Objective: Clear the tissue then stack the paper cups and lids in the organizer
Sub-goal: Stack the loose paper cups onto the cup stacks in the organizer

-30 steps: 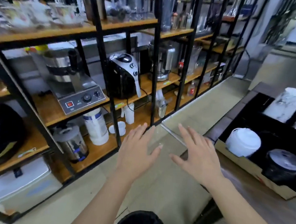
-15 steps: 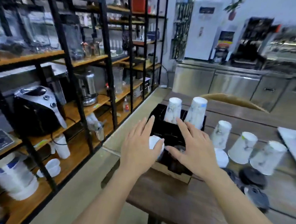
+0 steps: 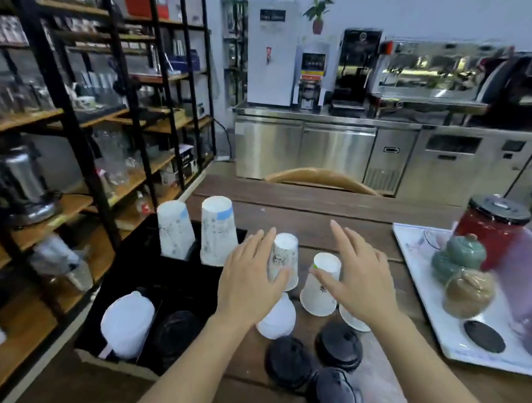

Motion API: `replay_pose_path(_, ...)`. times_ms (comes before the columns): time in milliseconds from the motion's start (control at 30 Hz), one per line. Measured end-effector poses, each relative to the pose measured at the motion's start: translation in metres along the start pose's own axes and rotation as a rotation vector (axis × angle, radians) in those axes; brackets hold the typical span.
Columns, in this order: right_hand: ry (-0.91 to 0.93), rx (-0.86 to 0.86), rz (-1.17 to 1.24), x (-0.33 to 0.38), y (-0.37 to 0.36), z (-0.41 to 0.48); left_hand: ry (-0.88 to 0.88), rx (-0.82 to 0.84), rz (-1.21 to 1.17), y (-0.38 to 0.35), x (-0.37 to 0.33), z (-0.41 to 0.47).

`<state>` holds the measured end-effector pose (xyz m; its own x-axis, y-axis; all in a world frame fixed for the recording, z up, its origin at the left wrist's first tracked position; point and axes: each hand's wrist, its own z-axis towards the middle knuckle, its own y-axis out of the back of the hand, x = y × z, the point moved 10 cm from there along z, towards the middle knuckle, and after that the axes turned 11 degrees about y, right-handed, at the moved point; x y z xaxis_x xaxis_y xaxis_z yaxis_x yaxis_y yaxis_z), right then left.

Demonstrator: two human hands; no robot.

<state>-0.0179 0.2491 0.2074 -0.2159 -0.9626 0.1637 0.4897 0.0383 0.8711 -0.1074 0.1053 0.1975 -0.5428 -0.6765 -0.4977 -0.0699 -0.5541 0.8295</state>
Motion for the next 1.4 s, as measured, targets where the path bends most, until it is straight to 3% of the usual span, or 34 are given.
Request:
replay_pose_path(233, -0.108, 0.050, -0.010, -0.077, -0.027, -0.005, -0.037, 0.089, -0.011, -0.059, -0.035, 0.027)
replay_pose_path(567, -0.278, 0.138, 0.061, -0.140, -0.049, -0.035, -0.268, 0.290, 0.030, -0.152, -0.098, 0.035)
replay_pose_path(800, -0.334, 0.268, 0.121, -0.160, -0.086, -0.056, -0.344, 0.441, 0.212, -0.204, -0.108, 0.028)
replay_pose_path(1000, -0.355, 0.283, 0.186, -0.161, -0.104, -0.057, -0.331, 0.476, 0.135, -0.214, -0.106, 0.028)
replay_pose_path(1233, -0.530, 0.163, 0.408, -0.164, -0.116, -0.060, -0.337, 0.445, -0.012, -0.211, -0.112, 0.030)
replay_pose_path(1400, -0.494, 0.014, 0.415, -0.165, -0.090, -0.050, -0.345, 0.446, -0.153, -0.197, -0.120, 0.036)
